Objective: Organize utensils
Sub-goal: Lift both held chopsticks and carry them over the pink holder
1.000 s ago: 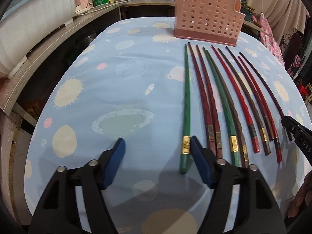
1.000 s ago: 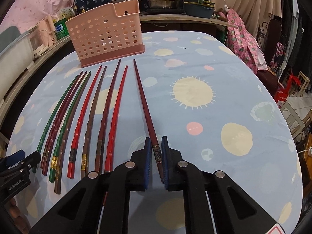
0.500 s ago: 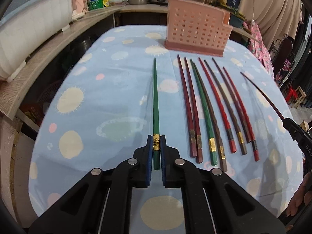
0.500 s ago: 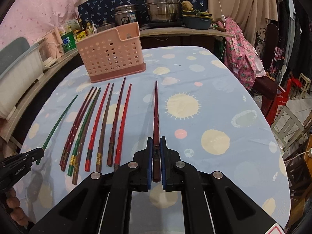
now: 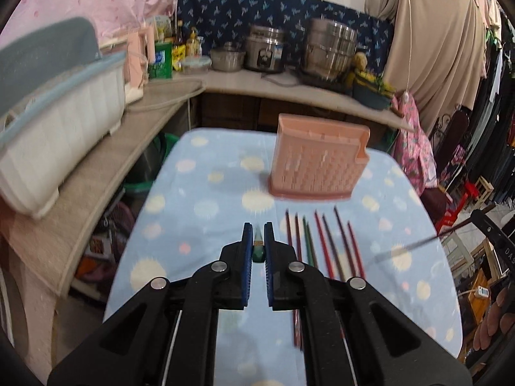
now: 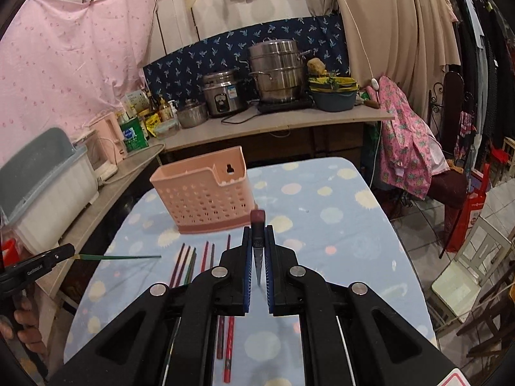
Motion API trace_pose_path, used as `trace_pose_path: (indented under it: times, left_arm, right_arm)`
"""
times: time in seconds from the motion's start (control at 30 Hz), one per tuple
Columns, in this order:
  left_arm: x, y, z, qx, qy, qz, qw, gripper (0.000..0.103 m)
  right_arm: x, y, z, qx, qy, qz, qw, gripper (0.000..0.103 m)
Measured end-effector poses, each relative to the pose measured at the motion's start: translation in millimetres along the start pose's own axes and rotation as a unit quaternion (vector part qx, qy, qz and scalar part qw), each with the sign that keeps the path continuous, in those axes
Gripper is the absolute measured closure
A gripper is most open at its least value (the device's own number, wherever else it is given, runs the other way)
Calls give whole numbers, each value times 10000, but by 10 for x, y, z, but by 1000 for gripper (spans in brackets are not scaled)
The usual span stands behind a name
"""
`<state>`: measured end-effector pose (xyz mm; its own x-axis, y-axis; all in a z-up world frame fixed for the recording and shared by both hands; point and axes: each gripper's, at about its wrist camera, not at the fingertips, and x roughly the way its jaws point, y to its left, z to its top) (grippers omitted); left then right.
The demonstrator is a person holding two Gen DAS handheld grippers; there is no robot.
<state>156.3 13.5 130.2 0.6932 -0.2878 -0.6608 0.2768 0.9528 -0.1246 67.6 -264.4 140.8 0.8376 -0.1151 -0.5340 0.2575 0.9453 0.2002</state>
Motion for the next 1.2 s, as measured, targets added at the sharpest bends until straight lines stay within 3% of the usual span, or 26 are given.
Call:
trace_pose_path:
  times: [0.27,0.57,0.73,0.87,1.13,1.2]
  left_arm:
    - [-92,-136,967,-49,-678,-202,9975,96]
    - [-231,-433,1865,-108,-1896,-244,9815,96]
    - [53,-508,2080,-159,-1993,-238,9795,96]
    - [353,-499,2093,-200,-1825,-229,9827,96]
    - [884,-366,1864,-268,-1310,-57,9910,96]
    - [912,-312,1818,-295,-1269,-24,9915,90]
  right_arm:
    - [119,220,782,19,-518,379,9979,96]
    - [420,441,1563,302,-1198,835,9888,96]
    - [740,577,1735,358,-1211,847,9884,96]
    - [1047,571,1749,458,-983,863,9903,96]
    - [1474,430,1410,453,-463,709,9954,92]
    - [1442,386,1390,467,-474,662,9956,89]
